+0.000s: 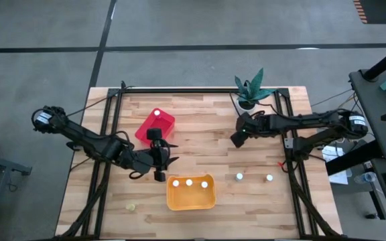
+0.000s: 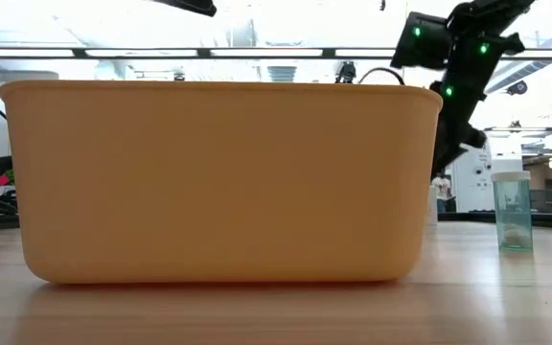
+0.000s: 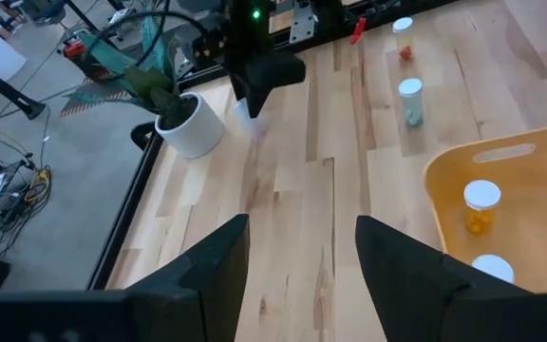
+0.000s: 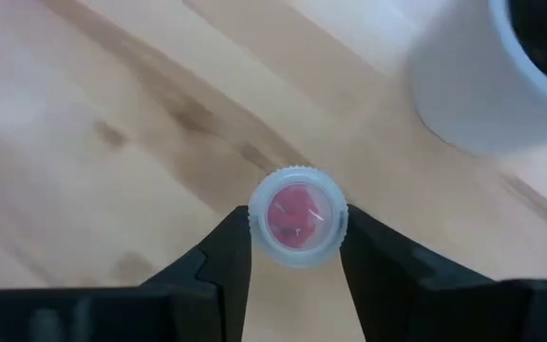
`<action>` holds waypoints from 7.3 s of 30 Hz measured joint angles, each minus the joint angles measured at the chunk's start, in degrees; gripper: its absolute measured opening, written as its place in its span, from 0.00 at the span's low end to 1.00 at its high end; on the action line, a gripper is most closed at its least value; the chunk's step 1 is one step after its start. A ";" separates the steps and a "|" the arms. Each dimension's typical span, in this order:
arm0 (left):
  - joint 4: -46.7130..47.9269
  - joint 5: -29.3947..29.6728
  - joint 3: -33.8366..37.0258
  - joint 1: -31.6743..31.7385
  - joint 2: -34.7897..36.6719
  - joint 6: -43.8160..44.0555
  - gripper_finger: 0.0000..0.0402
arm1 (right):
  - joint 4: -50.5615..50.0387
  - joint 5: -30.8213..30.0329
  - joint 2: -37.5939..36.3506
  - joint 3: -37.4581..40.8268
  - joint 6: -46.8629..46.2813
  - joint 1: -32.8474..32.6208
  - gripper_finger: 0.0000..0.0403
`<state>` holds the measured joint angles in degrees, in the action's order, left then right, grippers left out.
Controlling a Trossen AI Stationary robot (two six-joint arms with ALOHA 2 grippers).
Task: Pick and place medicine bottles into bin by pill shape (circle, oval)
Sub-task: Put the white capsule bottle into the red bin
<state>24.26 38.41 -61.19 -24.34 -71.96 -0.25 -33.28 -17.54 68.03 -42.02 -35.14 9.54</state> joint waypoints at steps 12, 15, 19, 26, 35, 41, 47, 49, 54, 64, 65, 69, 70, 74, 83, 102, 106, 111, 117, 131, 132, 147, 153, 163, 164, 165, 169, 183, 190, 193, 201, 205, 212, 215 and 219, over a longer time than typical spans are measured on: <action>-15.15 -1.40 8.81 1.34 0.00 -0.04 0.44 | 18.04 0.11 0.02 -1.22 8.80 -11.66 0.33; -20.84 -3.79 11.31 2.48 0.00 -0.06 0.44 | 22.79 0.09 0.02 -1.22 10.99 -13.67 0.33; -28.39 -5.22 14.76 4.16 -0.11 -0.08 0.44 | 28.54 0.07 0.02 -1.22 14.61 -15.74 0.33; -41.14 -9.35 20.75 7.14 -0.11 -0.01 0.44 | 35.07 0.02 0.20 -1.22 18.38 -17.53 0.33; -53.20 -13.52 22.78 9.75 -7.27 0.07 0.44 | 41.04 1.95 2.63 -1.18 21.00 -17.92 0.33; -61.08 -16.49 22.44 11.74 -14.44 0.50 0.44 | 44.65 4.24 5.24 -1.18 22.53 -17.94 0.33; -63.45 -21.64 21.35 13.29 -18.98 2.98 0.44 | 45.58 4.25 6.59 -1.18 23.42 -17.94 0.33; -64.08 -22.52 20.66 13.42 -20.14 3.14 0.44 | 45.16 4.25 6.71 -1.15 23.85 -17.94 0.33; -64.65 -23.02 19.27 13.58 -21.30 3.10 0.44 | 45.33 5.08 7.21 -1.33 24.01 -17.90 0.33; -64.34 -21.40 19.22 14.40 -21.35 2.52 0.44 | 45.28 4.93 6.78 -1.33 24.20 -18.03 0.33; -64.36 -21.25 19.22 14.48 -21.35 2.35 0.44 | 45.32 4.92 6.78 -1.33 24.20 -18.03 0.33; -64.30 -19.97 19.17 14.49 -21.35 1.18 0.44 | 45.42 4.77 6.75 -1.33 24.20 -18.03 0.33; -64.33 -19.22 19.18 14.49 -21.35 1.11 0.44 | 45.44 4.65 6.75 -1.33 24.17 -18.03 0.33; -64.28 -15.12 19.22 14.91 -21.35 0.68 0.44 | 45.96 5.00 6.75 -1.58 23.82 -18.25 0.33; -64.34 -15.67 19.06 15.17 -21.35 -0.11 0.44 | 47.65 4.96 6.67 -1.53 24.84 -18.18 0.33; -64.56 -16.94 19.06 15.28 -21.35 -0.14 0.31 | 51.52 4.59 6.71 -1.46 26.83 -18.18 0.38; -65.99 -16.98 19.32 15.28 -21.35 -0.18 0.31 | 51.93 4.52 6.36 -1.46 27.16 -18.18 0.48; -72.36 -17.10 20.85 14.86 -21.35 -1.99 0.31 | 51.14 4.49 4.58 -1.44 28.64 -18.57 0.59; -81.46 -20.06 24.15 14.86 -21.35 -2.21 0.31 | 50.79 4.48 1.86 -1.03 30.10 -20.82 0.64; -92.98 -26.85 27.00 14.74 -21.35 -3.61 0.31 | 72.30 3.96 8.02 2.56 33.47 -22.91 0.59; -93.12 -27.09 27.00 14.73 -21.35 -3.61 0.31 | 73.92 3.95 9.00 2.57 33.94 -22.92 0.59; -94.33 -27.93 27.00 14.49 -21.35 -3.60 0.31 | 88.37 1.01 17.59 1.95 37.38 -22.75 0.58; -94.24 -27.93 27.00 14.49 -21.35 -3.62 0.31 | 89.35 0.98 18.01 1.95 37.72 -22.62 0.53; -94.19 -27.48 27.06 14.49 -21.35 -3.87 0.33 | 89.40 1.05 17.94 1.95 35.81 -21.98 0.44; -94.15 -27.45 27.06 14.49 -21.35 -3.75 0.34 | 89.38 1.04 17.94 1.97 35.50 -21.92 0.43; -94.15 -27.42 27.06 14.49 -21.35 -3.69 0.34 | 89.36 1.01 17.94 1.97 35.31 -21.92 0.42; -93.90 -27.08 27.08 14.49 -21.35 -3.24 0.34 | 89.29 0.94 17.94 1.97 35.59 -21.92 0.38; -93.43 -26.99 27.36 14.51 -21.35 -1.80 0.36 | 88.08 0.99 17.94 1.93 34.98 -21.87 0.29; -93.39 -26.46 27.52 14.51 -21.35 -1.81 0.53 | 87.60 1.32 17.97 1.91 34.94 -21.87 0.29; -93.43 -26.37 27.81 14.53 -21.35 -1.85 0.61 | 87.06 1.36 17.97 1.91 35.15 -21.87 0.29; -88.54 -26.94 28.46 14.47 -19.05 -1.99 0.66 | 84.11 0.81 17.92 1.93 35.18 -21.85 0.29; -84.39 -26.89 28.67 14.49 -16.45 -1.97 0.66 | 82.33 0.83 17.58 1.93 35.30 -21.85 0.29; -77.16 -26.18 28.70 14.49 -12.22 -1.56 0.65 | 69.71 -4.18 15.72 1.22 35.16 -21.87 0.29; -76.71 -25.58 28.13 14.51 -12.18 -1.57 0.65 | 65.45 -6.46 15.38 0.11 34.77 -21.85 0.29; -76.95 -22.78 26.94 14.76 -13.39 -1.62 0.65 | 64.01 -6.56 15.32 -0.71 34.79 -21.87 0.29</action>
<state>-52.69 15.62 -34.25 -9.58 -85.35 -1.87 30.73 -24.10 83.35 -42.73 -0.36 -12.34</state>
